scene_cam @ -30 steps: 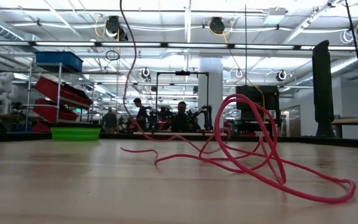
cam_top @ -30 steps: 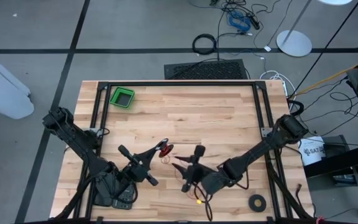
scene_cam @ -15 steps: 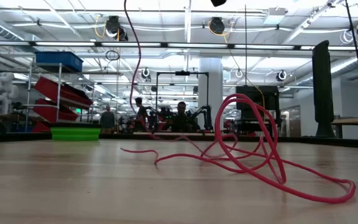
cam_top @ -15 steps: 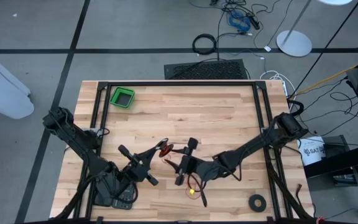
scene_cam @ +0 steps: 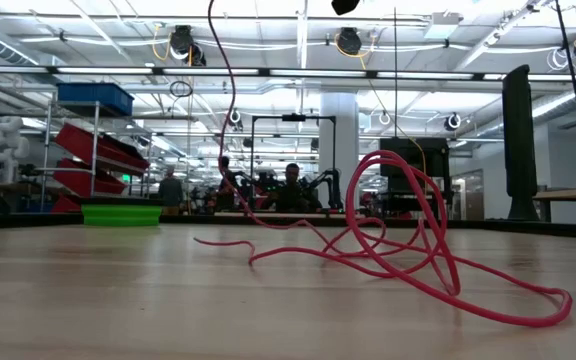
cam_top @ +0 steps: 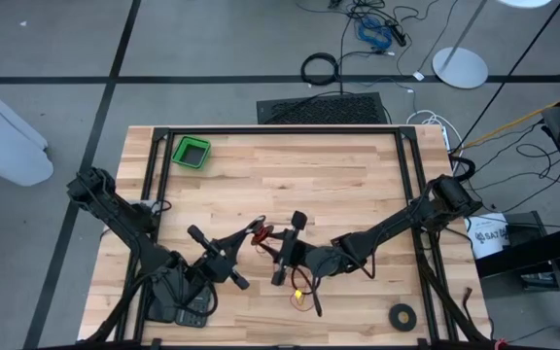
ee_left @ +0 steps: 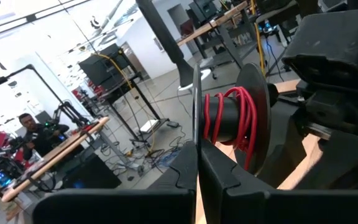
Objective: Coil cords
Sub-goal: Uncoil the red wire from the spool
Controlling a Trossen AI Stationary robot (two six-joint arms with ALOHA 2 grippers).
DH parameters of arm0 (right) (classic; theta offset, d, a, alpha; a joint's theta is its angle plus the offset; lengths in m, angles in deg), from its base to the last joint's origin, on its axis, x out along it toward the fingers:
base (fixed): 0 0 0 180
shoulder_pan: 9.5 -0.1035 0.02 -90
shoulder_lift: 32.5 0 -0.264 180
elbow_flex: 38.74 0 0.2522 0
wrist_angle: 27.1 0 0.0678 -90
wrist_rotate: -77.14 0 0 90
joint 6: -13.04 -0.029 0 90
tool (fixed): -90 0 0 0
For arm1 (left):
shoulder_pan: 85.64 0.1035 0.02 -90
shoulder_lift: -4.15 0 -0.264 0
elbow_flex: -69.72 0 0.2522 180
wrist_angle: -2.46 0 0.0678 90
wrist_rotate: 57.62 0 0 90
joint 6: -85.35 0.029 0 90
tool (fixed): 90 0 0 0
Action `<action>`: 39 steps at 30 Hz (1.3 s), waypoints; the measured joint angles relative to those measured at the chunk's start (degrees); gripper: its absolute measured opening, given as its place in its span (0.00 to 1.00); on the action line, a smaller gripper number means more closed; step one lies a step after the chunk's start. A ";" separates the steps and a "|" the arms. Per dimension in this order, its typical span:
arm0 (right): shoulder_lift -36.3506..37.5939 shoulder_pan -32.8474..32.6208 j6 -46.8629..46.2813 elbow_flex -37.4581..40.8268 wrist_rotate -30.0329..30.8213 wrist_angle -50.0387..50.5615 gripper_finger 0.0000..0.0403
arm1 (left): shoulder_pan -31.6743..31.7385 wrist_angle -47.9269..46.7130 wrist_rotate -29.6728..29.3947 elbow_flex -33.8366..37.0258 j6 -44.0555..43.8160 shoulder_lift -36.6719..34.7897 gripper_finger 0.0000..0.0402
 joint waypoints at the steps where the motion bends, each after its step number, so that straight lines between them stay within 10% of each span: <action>1: 0.00 0.01 0.01 0.00 -0.01 0.01 0.15 | 0.00 -0.02 0.02 0.00 0.00 0.00 0.01; 6: -0.01 -0.30 0.72 0.00 -1.44 0.05 0.01 | 0.01 -0.02 0.06 0.00 0.02 0.00 0.01; 26: -0.04 -6.34 7.48 -7.27 -0.84 0.40 0.00 | 0.33 -0.56 0.04 0.00 0.03 0.00 0.01; 39: 2.43 -10.71 12.91 -9.97 10.98 10.39 0.00 | -1.25 -0.44 -1.60 0.00 2.05 0.00 0.01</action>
